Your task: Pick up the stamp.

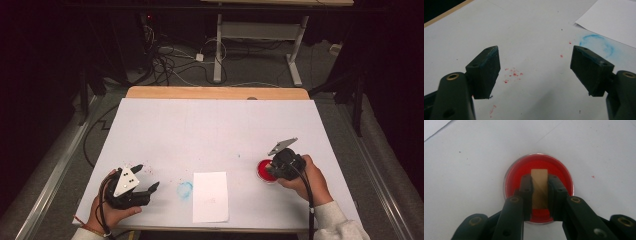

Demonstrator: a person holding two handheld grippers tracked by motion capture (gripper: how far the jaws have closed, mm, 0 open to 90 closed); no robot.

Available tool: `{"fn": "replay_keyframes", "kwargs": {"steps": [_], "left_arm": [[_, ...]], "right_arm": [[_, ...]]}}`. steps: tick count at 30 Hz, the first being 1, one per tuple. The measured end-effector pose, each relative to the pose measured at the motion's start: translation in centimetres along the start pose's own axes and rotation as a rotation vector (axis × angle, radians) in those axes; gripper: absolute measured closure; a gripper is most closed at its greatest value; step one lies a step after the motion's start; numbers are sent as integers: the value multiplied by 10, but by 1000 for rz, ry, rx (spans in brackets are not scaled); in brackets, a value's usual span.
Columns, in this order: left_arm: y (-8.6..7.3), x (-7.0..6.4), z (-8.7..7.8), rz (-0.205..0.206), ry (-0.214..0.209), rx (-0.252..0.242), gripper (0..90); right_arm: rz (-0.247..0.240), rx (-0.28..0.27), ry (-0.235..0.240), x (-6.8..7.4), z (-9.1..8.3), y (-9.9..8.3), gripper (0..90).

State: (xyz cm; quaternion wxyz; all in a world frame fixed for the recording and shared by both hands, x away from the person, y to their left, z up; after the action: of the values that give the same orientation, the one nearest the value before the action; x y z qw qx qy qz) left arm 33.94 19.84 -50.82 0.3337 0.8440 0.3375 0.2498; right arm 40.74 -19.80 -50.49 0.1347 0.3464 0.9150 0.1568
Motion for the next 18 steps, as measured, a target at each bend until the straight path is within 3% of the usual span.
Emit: {"fn": "replay_keyframes", "kwargs": {"steps": [7,18], "left_arm": [[0,0,1,1,2,5,235],[0,-1,2,7,-2,9,235]], "right_arm": [[2,-77,-1,0,-22,7,764],[1,-130,-9,-3,-44,14,763]]}}
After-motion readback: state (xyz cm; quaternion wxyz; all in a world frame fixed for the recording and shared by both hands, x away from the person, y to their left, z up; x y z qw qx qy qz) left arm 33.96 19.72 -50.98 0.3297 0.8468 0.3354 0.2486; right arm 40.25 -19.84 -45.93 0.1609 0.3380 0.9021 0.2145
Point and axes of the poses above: each handheld gripper's, and its own axes: z roughly forward along the jaws, y roughly out of its top, x roughly to its left, the point moved 9 cm from there along z, roughly forward along the jaws, and after that the axes turned 5 degrees about x, right-handed, at the moved point
